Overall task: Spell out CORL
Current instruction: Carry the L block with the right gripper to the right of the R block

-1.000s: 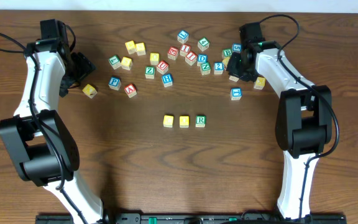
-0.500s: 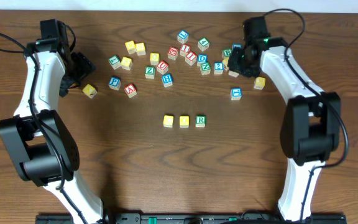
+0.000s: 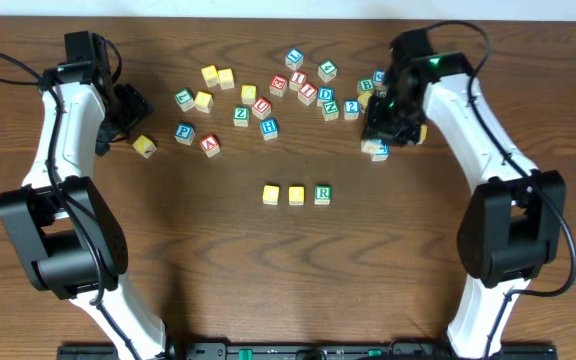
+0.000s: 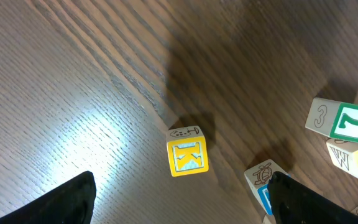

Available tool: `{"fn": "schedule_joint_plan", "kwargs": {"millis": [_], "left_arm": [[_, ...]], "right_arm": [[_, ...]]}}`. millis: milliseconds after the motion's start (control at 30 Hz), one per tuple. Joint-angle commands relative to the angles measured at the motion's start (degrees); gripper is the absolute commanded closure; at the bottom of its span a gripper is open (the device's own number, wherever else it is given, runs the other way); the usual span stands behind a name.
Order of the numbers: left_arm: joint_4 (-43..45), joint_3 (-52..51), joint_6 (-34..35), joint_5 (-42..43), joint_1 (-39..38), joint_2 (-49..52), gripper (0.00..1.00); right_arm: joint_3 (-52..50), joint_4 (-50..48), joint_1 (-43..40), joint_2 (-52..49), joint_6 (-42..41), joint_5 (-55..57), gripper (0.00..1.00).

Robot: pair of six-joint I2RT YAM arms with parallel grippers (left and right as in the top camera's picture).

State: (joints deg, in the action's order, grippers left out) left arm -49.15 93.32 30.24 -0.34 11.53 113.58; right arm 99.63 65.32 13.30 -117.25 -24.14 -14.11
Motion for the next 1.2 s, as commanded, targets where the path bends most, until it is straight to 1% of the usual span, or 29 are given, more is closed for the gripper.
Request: {"fn": "schedule_joint_plan", "kwargs": {"millis": [0, 133, 300, 433, 700, 833, 967, 1067, 1167], "left_arm": [[-0.28, 0.24, 0.72, -0.35, 0.02, 0.35, 0.13], [-0.28, 0.24, 0.72, -0.35, 0.02, 0.35, 0.13], [-0.28, 0.24, 0.72, -0.35, 0.02, 0.35, 0.13], [-0.28, 0.24, 0.72, -0.35, 0.02, 0.35, 0.13], [-0.28, 0.24, 0.72, -0.35, 0.02, 0.35, 0.13], [-0.28, 0.24, 0.72, -0.35, 0.02, 0.35, 0.13], [-0.28, 0.24, 0.72, -0.35, 0.02, 0.35, 0.13], [-0.28, 0.24, 0.72, -0.35, 0.02, 0.35, 0.13], [-0.28, 0.24, 0.72, -0.35, 0.02, 0.35, 0.13]], "right_arm": [[-1.11, 2.01, 3.87, 1.09, 1.95, 4.02, 0.71], [-4.66, 0.57, 7.37, 1.09, 1.66, 5.27, 0.71], [-10.95, -4.24, 10.45, 1.09, -4.81, 11.43, 0.71], [-14.12, -6.56, 11.30, 1.09, -5.05, 11.58, 0.71], [-15.13, -6.40, 11.80, 1.09, -5.42, 10.84, 0.71], [-15.15, -4.26, 11.93, 1.09, -5.40, 7.61, 0.71], [-15.15, -1.79, 11.93, 1.09, -5.40, 5.49, 0.75], [-15.15, -0.85, 11.93, 1.09, -5.40, 5.40, 0.75], [-15.17, -1.92, 11.93, 0.96, -5.42, 5.38, 0.73]]}}
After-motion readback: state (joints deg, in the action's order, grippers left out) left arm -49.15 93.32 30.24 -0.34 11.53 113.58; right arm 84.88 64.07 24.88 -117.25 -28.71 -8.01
